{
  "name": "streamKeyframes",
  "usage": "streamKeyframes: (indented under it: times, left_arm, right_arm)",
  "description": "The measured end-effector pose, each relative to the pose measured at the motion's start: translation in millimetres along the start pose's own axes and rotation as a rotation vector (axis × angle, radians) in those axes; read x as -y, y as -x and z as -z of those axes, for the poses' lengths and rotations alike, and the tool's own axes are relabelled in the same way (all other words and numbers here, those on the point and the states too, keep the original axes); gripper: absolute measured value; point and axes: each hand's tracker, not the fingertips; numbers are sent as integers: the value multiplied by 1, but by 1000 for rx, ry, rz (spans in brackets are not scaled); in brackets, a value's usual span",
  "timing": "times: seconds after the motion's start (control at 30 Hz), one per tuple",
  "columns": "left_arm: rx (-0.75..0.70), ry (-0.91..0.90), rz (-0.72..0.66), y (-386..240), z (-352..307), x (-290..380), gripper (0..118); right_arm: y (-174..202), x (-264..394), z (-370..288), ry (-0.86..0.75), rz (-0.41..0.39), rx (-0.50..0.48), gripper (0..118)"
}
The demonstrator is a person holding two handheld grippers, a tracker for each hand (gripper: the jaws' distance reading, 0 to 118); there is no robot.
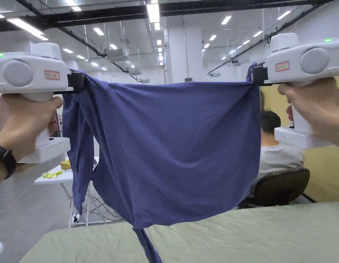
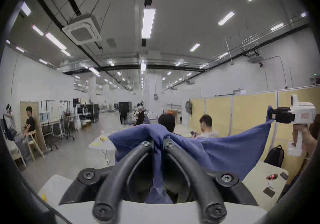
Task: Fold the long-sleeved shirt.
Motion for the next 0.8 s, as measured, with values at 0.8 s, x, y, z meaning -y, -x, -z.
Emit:
streamKeyframes:
  times: [0.8]
  left_arm:
    - [-4, -87, -74, 7, 41, -61, 7]
  right_arm:
    - [-15, -84, 4, -111, 6, 61, 7]
